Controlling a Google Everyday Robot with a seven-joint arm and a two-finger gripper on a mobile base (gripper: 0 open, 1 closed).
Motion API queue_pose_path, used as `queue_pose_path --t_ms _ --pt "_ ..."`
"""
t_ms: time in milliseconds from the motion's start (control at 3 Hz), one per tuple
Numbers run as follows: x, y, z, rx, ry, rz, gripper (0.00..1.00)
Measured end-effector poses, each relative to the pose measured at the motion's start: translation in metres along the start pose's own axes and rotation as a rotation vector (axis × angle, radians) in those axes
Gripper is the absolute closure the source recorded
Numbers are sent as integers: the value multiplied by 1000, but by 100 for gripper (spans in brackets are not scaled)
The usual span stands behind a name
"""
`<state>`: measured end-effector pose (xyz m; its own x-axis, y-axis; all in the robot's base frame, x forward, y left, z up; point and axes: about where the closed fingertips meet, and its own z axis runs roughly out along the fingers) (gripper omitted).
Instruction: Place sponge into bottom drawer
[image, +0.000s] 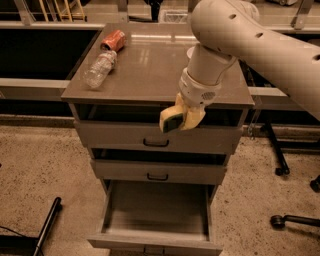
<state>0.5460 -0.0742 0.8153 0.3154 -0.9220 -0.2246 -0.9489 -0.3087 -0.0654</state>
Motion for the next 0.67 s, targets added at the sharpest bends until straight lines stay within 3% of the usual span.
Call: queue_pose_path --t_ms 333,667 --pt "7 5 34 10 -45 88 100" --pt "29 40 112 -14 -97 310 100"
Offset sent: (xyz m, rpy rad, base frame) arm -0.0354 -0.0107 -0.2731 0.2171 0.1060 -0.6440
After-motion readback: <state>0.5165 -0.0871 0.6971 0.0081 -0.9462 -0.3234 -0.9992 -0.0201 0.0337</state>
